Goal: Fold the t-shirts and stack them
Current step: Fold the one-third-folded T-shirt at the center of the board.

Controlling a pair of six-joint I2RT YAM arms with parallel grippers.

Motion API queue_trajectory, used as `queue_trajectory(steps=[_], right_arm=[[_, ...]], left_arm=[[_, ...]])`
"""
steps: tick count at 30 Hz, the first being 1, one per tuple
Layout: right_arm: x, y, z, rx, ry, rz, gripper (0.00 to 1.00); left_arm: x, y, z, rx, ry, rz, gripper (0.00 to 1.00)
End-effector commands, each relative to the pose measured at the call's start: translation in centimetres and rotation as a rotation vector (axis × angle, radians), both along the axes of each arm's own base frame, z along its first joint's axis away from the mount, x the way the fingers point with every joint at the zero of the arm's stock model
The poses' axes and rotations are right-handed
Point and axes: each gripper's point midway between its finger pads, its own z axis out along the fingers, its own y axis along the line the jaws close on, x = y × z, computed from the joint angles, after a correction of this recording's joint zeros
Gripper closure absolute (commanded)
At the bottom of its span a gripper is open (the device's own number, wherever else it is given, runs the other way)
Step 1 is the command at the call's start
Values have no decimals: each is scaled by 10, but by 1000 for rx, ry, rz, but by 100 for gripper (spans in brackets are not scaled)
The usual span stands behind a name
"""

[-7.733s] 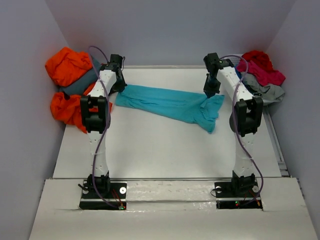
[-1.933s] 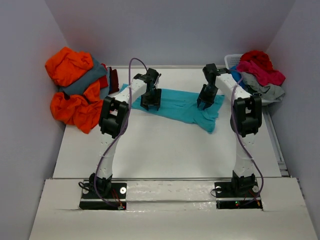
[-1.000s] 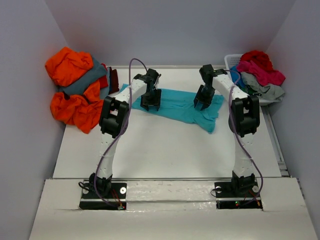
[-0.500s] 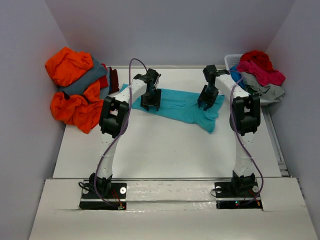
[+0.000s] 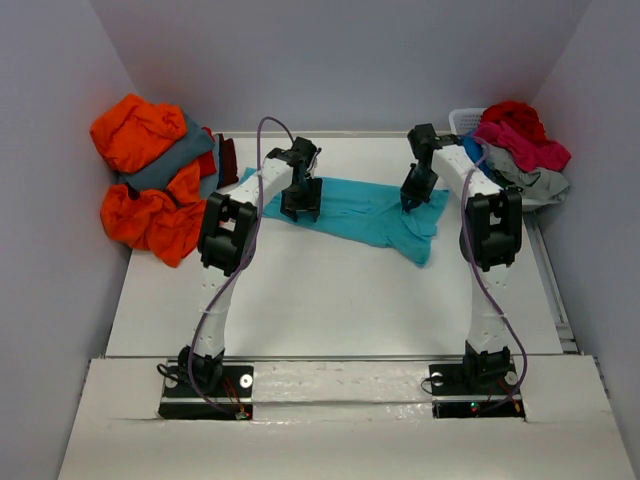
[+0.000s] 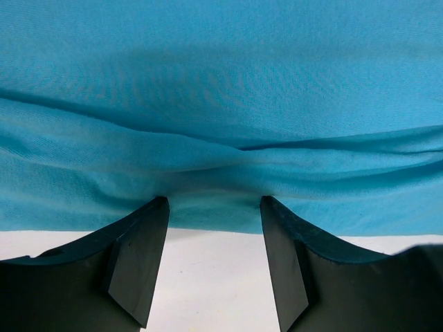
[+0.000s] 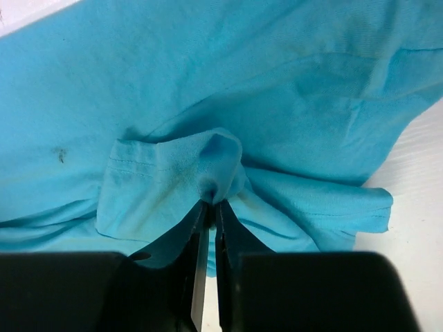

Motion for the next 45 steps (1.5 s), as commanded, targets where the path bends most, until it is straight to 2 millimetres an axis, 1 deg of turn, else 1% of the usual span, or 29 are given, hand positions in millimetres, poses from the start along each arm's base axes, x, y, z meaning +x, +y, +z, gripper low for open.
queue_trajectory(steps=[1, 5, 6, 8, 9, 10, 11, 13, 14, 18, 19, 20, 21, 22, 24, 25, 27, 28, 29, 30, 33, 34, 36, 38, 39, 42, 44, 45], right_arm=[[16, -12, 20, -23, -62, -15, 89], [17, -17, 25, -49, -65, -8, 91], [16, -22, 25, -56, -58, -15, 91], [16, -24, 28, -66, -64, -16, 91], [16, -29, 30, -70, -65, -21, 91], [17, -30, 32, -74, -70, -21, 91], [17, -35, 32, -80, -69, -30, 91], [17, -37, 34, -90, -67, -23, 90], [18, -42, 34, -94, -65, -30, 90], [13, -47, 32, -120, -51, -26, 90], [12, -52, 32, -126, -46, -34, 90], [11, -53, 33, -128, -49, -36, 90], [11, -53, 33, -130, -50, -34, 90], [9, -59, 31, -136, -43, -43, 90], [7, -61, 32, -144, -42, -42, 89], [6, -66, 31, -149, -39, -50, 89], [3, -68, 29, -159, -29, -50, 89], [2, -74, 28, -163, -24, -60, 89], [1, -74, 28, -166, -21, -58, 88], [0, -79, 28, -166, -18, -67, 88], [-2, -80, 27, -171, -13, -68, 86], [-2, -84, 29, -176, -14, -78, 85], [0, -86, 31, -182, -19, -81, 84], [1, -91, 32, -190, -19, -90, 81], [2, -92, 36, -193, -25, -89, 80], [5, -95, 36, -210, -23, -86, 76], [9, -96, 40, -218, -26, -84, 75], [9, -102, 38, -228, -18, -93, 73]], left_arm=[[-4, 8, 4, 7, 9, 4, 32], [-4, 8, 3, 6, 10, 4, 32], [-5, 8, 3, 8, 12, 4, 32], [-5, 8, 3, 8, 12, 4, 32], [-3, 12, 3, 6, 11, 13, 32], [-3, 12, 3, 6, 11, 13, 32], [-3, 12, 3, 8, 12, 14, 32], [-3, 12, 3, 7, 12, 13, 32], [-3, 12, 3, 5, 12, 13, 32], [-3, 12, 4, 5, 12, 13, 32], [-3, 12, 4, 5, 12, 13, 32], [-2, 16, 3, 6, 13, 22, 32], [-2, 16, 3, 4, 14, 21, 32], [-2, 16, 3, 6, 13, 22, 32], [-2, 16, 3, 6, 14, 22, 32], [-2, 16, 3, 6, 14, 22, 32], [-2, 16, 3, 6, 14, 22, 32], [-2, 16, 3, 6, 14, 22, 32], [-2, 16, 3, 6, 13, 22, 32], [0, 20, 3, 6, 13, 31, 32], [-1, 20, 4, 6, 13, 31, 32], [0, 20, 4, 3, 11, 31, 32], [0, 20, 4, 2, 13, 30, 32], [-1, 19, 4, 1, 13, 30, 32], [0, 19, 4, 0, 12, 30, 32], [-1, 19, 4, 0, 14, 29, 32], [-1, 19, 5, -1, 13, 29, 32], [-1, 19, 5, -1, 13, 31, 32]])
